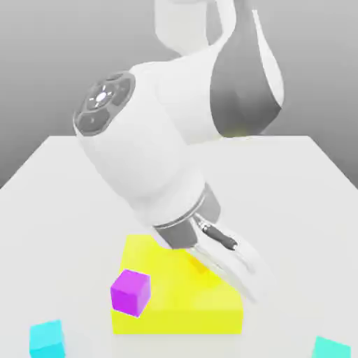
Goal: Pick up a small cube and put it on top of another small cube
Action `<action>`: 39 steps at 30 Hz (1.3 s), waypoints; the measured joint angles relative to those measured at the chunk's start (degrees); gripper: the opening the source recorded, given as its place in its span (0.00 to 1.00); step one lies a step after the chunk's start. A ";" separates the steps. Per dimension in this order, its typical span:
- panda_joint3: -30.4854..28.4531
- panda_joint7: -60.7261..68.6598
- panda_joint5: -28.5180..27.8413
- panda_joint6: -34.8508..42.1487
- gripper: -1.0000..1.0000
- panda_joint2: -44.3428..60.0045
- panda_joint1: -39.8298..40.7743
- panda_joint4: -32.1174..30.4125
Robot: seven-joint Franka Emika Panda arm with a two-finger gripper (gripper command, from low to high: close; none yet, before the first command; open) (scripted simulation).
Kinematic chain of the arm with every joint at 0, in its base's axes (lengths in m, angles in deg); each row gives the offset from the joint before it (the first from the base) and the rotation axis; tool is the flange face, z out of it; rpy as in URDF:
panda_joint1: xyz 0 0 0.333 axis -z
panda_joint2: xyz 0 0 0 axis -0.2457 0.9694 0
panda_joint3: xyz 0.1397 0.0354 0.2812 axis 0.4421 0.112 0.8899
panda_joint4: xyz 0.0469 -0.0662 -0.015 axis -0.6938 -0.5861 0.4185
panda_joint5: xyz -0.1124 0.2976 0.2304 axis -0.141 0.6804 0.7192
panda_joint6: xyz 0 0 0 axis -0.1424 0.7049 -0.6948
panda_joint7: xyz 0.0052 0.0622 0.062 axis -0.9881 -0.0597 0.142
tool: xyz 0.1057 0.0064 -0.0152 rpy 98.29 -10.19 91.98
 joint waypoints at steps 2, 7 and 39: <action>-0.28 -3.82 -0.01 -0.48 0.50 2.46 -0.47 0.27; -1.23 -13.51 -0.71 -2.49 0.50 7.50 -1.89 0.86; -18.23 -81.29 -8.51 -28.67 0.50 14.29 -43.93 1.96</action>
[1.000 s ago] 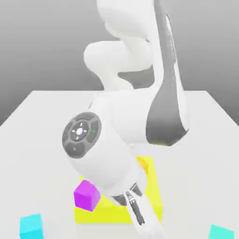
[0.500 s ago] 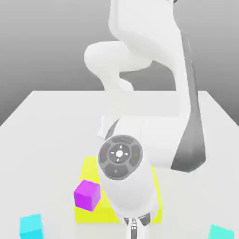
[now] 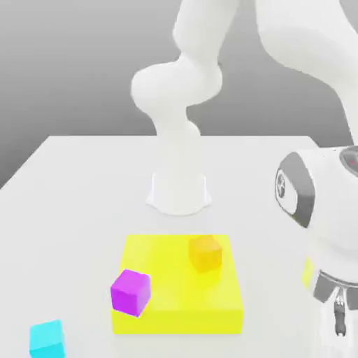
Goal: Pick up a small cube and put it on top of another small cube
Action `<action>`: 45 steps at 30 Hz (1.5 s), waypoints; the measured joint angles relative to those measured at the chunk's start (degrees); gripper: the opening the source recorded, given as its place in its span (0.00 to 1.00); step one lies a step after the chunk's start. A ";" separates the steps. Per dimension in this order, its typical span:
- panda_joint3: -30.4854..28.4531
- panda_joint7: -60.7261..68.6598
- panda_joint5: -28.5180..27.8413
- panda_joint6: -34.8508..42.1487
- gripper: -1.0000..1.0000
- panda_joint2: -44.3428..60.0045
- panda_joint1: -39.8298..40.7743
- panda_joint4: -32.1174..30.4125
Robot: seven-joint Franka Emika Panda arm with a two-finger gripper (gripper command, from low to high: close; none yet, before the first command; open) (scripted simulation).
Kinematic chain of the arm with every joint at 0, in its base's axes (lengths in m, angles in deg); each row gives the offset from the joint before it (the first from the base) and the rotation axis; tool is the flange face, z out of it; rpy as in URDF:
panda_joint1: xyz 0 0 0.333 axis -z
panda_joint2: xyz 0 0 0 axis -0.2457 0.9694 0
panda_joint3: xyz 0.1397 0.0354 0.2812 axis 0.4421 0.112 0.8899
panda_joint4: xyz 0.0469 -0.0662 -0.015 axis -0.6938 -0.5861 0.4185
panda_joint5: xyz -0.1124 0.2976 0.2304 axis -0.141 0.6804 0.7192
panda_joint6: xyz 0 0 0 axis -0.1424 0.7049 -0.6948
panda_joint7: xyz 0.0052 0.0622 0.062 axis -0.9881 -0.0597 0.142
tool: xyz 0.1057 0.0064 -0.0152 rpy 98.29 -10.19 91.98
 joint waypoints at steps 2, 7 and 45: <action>2.65 1.03 2.95 -3.41 0.50 4.27 1.57 1.05; 3.78 1.42 3.79 -4.82 0.00 5.88 2.40 1.48; -1.43 82.53 -10.50 51.47 0.00 -25.94 12.29 0.13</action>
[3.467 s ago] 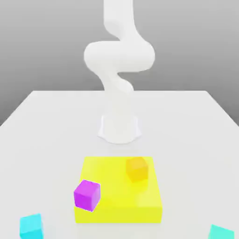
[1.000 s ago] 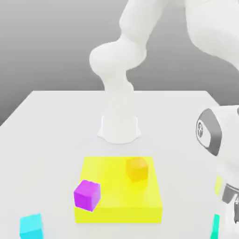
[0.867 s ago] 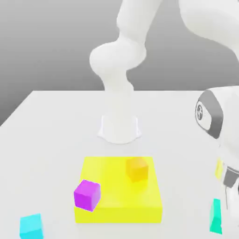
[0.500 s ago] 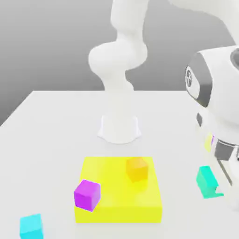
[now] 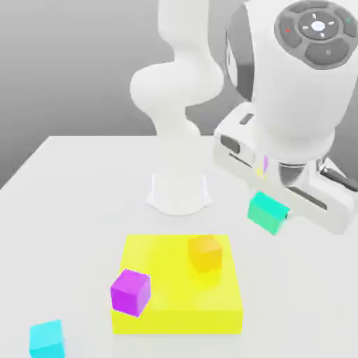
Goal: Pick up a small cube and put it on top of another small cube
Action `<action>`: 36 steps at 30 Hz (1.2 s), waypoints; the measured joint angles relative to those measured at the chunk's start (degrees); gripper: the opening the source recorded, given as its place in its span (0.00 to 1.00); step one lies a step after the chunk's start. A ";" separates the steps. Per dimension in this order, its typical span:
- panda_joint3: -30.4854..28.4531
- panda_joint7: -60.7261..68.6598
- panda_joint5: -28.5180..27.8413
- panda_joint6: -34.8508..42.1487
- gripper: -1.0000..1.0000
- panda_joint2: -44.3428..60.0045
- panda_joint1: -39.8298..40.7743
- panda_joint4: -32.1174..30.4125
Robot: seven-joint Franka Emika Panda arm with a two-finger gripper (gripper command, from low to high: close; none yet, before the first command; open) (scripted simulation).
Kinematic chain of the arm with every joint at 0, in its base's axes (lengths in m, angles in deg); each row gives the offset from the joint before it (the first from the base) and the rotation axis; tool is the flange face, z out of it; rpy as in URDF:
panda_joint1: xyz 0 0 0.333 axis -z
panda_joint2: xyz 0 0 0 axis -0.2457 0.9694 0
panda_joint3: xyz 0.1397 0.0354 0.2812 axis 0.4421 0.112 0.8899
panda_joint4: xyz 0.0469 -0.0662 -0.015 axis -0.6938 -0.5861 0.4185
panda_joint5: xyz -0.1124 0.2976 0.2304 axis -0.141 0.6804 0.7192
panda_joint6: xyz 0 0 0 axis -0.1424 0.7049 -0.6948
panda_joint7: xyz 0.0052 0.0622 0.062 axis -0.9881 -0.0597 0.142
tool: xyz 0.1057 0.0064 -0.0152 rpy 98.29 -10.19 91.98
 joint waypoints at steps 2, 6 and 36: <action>-0.30 6.88 -0.94 2.44 0.00 -0.75 0.99 0.24; -0.97 21.14 -3.20 6.58 0.00 -2.02 2.90 0.63; -6.74 134.29 -21.39 -2.63 0.00 -3.40 17.05 -4.31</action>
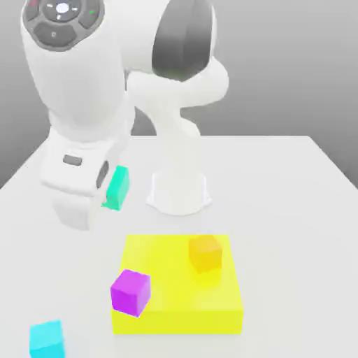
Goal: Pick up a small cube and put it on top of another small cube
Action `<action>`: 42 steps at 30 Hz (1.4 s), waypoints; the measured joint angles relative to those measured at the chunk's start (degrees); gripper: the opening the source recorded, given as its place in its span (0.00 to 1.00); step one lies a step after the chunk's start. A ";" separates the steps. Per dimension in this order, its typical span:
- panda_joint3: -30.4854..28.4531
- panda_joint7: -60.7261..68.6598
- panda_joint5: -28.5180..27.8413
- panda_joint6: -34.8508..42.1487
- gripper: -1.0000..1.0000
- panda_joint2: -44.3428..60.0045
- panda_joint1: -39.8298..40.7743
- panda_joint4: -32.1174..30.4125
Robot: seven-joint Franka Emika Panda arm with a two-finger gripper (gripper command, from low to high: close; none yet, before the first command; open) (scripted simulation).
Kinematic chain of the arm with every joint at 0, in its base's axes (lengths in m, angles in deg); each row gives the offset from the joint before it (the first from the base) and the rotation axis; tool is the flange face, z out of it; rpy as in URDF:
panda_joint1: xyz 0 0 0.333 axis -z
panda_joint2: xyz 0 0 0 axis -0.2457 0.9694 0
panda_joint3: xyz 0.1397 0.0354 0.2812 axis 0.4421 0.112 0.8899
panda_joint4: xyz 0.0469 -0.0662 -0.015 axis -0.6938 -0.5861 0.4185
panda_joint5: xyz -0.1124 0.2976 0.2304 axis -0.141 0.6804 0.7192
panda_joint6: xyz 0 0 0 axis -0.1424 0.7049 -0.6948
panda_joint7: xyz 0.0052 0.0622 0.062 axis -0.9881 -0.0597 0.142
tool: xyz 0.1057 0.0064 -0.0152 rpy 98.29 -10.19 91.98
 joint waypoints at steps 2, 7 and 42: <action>-0.28 7.01 -0.22 -2.96 0.00 0.52 1.08 -0.68; -0.70 24.09 0.27 -11.11 0.00 2.28 3.40 -2.34; 10.15 93.74 23.48 -50.46 1.00 18.56 19.73 -5.52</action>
